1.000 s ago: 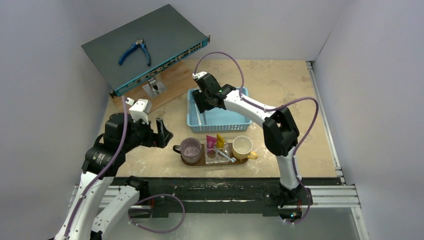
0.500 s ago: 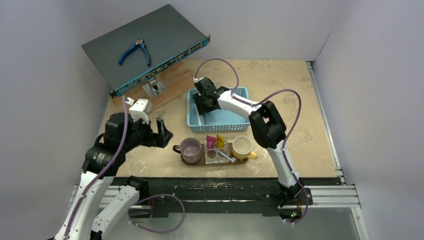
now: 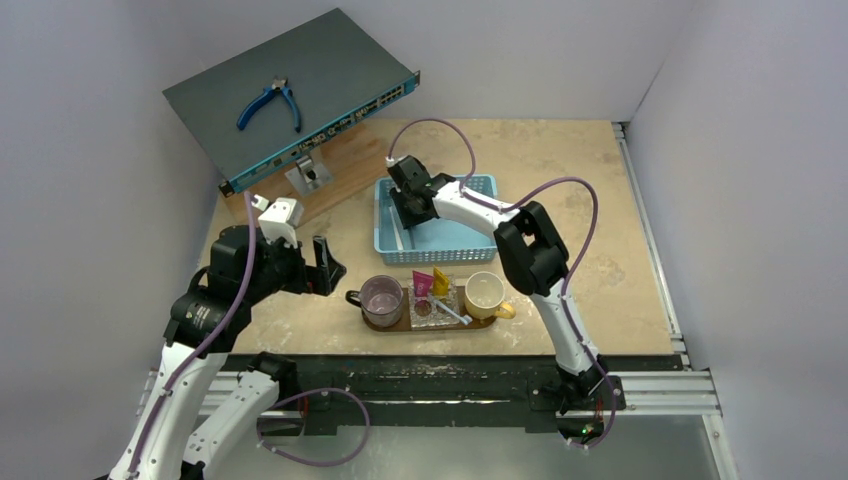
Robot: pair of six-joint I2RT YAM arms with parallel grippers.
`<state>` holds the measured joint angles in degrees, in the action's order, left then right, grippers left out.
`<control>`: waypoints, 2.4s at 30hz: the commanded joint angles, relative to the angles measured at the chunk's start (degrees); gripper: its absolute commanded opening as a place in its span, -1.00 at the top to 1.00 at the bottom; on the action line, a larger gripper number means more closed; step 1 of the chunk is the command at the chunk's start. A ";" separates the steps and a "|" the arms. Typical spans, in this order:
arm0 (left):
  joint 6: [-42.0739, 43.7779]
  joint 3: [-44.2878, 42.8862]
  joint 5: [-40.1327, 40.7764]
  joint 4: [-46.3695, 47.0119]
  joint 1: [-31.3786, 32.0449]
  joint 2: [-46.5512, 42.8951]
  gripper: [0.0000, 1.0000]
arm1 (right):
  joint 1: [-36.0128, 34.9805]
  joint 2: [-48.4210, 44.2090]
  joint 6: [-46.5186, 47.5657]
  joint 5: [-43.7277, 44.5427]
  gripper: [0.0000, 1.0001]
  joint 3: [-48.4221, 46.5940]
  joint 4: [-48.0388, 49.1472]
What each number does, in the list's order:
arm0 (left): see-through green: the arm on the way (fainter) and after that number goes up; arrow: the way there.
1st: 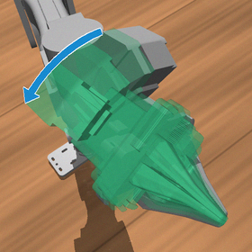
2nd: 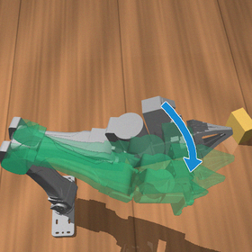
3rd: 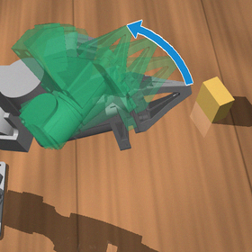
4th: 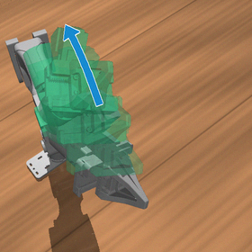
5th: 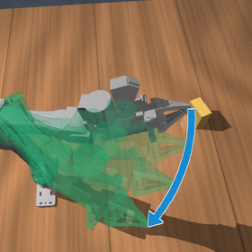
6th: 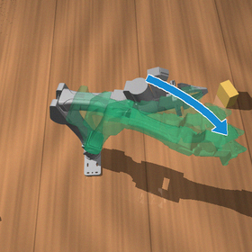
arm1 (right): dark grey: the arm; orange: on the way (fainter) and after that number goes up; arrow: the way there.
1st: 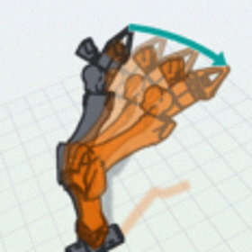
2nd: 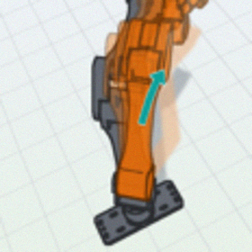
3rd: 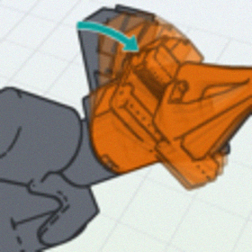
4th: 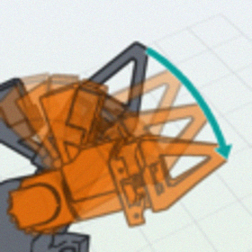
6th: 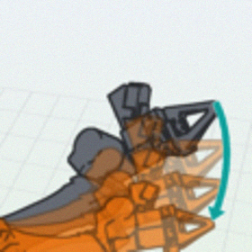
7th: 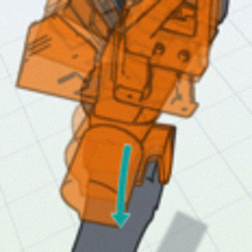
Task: Prepare toiletry sets of a toothbrush and toothpaste on the tray
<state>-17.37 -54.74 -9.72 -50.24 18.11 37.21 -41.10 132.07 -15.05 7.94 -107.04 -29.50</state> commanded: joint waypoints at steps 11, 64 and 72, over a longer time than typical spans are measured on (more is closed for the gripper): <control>0.58 -0.19 0.23 2.06 0.26 -0.84 -1.00 | 0.25 -1.94 2.38 3.85 1.00 4.72 -0.54; -49.90 16.99 -37.53 82.09 1.93 1.01 -0.83 | -12.50 -69.70 -31.71 -10.75 1.00 50.79 69.56; -52.14 18.31 -37.40 86.05 3.77 -0.66 -0.58 | -15.57 -64.37 -34.02 -11.13 1.00 48.51 75.00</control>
<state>-67.22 -36.64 -46.50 28.53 21.39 38.79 -55.20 66.78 -46.89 -2.98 -56.51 39.16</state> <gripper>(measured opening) 0.811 0.031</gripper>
